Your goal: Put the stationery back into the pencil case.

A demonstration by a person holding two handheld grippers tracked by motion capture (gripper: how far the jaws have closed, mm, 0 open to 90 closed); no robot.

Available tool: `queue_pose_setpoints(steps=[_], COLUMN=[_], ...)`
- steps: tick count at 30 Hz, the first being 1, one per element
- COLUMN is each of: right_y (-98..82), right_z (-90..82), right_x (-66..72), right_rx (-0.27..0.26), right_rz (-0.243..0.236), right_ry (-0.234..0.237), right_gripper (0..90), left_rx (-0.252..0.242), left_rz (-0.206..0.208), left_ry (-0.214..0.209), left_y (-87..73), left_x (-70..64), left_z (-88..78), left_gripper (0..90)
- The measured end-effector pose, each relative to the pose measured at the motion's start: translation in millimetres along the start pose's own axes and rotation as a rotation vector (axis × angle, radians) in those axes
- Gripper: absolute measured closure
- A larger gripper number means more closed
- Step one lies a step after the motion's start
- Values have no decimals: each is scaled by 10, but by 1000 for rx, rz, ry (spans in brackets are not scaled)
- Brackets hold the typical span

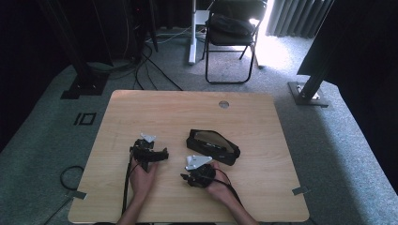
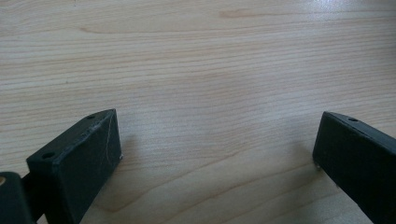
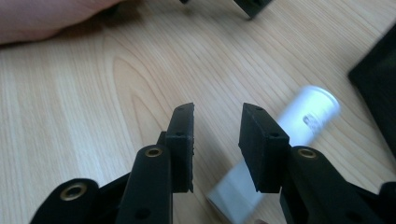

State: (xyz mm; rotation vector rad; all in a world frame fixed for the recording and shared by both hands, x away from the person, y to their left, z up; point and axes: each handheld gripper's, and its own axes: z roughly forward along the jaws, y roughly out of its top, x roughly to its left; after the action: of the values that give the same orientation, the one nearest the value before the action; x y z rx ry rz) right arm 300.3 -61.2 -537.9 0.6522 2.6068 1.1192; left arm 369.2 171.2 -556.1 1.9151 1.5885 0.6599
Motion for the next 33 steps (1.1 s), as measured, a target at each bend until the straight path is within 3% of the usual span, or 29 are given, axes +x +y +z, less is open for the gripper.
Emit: queue_pose_setpoints(steps=[5, 11, 14, 20, 33], right_y=[-64, -141, -155, -183, -235], right_z=[-60, -230, -260, -201, -83], right_x=[-41, -112, -168, -236, -245], right_rx=[8, -53, -55, -31, 15], right_rz=[8, 39, 57, 89, 79], right_ry=[-23, -73, -113, -147, -168], right_gripper=[650, 642, 626, 606, 669], left_rx=[0, 0, 0, 0, 0], left_rz=[0, -1, -1, 0, 0], left_ry=[0, 0, 0, 0, 0], left_y=[0, 0, 0, 0, 0], left_x=[0, -1, -1, 0, 0], left_z=[0, 0, 1, 0, 0], left_gripper=[12, 13, 13, 12, 12])
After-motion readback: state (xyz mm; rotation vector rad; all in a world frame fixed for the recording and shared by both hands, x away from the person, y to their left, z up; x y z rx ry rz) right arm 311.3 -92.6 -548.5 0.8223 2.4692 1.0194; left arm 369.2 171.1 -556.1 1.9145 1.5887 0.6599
